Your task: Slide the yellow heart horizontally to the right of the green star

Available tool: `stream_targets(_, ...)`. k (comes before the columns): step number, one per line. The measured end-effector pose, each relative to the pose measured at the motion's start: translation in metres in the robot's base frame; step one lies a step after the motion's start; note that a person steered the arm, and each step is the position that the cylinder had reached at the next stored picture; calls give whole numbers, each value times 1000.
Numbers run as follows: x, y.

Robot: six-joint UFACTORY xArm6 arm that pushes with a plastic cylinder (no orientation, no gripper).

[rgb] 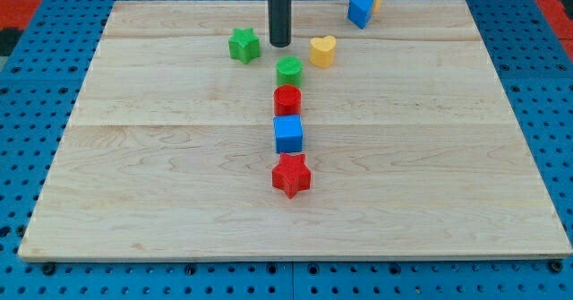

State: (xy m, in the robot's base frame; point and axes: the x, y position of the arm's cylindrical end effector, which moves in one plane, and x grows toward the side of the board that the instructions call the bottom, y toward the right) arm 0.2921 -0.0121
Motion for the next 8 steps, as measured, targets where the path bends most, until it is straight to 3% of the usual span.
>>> stream_targets(3,21,89)
stream_targets(5,80,114)
stream_targets(6,73,119)
stream_targets(8,51,74)
